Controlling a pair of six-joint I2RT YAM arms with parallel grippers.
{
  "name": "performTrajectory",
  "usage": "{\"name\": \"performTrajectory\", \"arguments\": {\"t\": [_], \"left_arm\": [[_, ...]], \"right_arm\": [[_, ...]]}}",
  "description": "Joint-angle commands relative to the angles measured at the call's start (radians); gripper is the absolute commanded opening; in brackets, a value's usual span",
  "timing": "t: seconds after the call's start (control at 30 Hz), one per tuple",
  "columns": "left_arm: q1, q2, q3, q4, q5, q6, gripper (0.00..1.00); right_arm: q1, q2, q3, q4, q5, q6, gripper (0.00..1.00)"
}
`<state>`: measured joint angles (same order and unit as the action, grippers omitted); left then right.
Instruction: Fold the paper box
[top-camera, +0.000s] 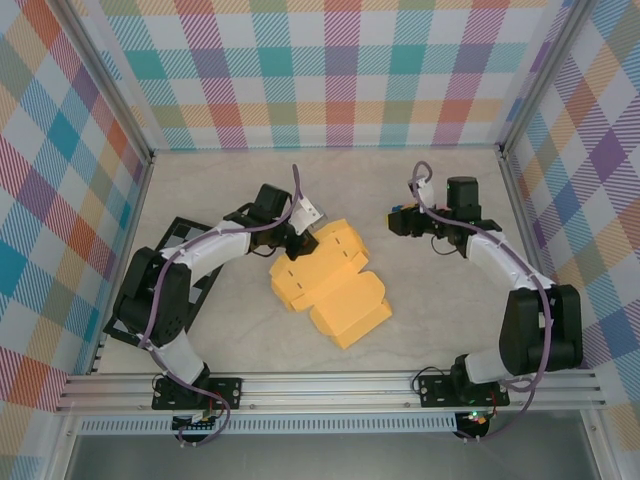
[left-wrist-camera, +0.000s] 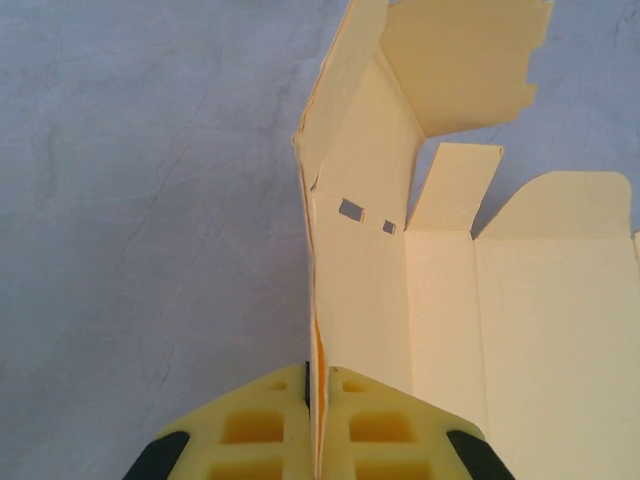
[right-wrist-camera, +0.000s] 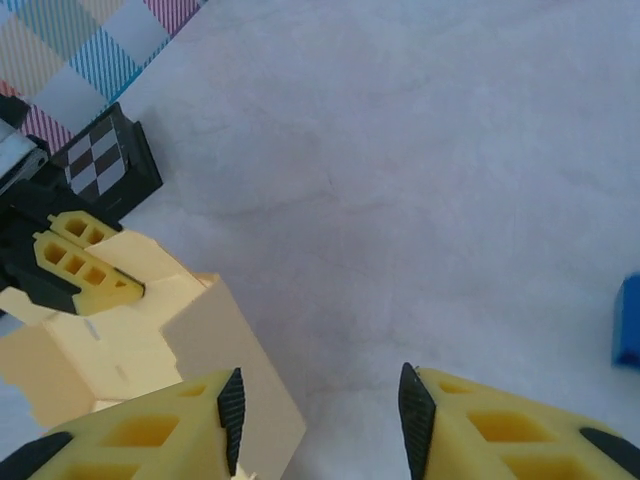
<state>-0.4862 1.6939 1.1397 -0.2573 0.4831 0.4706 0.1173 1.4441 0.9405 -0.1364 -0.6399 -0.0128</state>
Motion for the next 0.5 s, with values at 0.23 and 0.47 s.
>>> {"name": "performTrajectory", "arguments": {"t": [0.23, 0.47], "left_arm": [[-0.07, -0.077, -0.049, 0.107, -0.192, 0.046, 0.02], [-0.069, -0.059, -0.046, 0.114, -0.182, 0.006, 0.02]], "right_arm": [[0.006, 0.094, 0.028, -0.267, -0.105, 0.787, 0.35], [0.036, 0.018, -0.041, -0.171, -0.035, 0.537, 0.51]]}}
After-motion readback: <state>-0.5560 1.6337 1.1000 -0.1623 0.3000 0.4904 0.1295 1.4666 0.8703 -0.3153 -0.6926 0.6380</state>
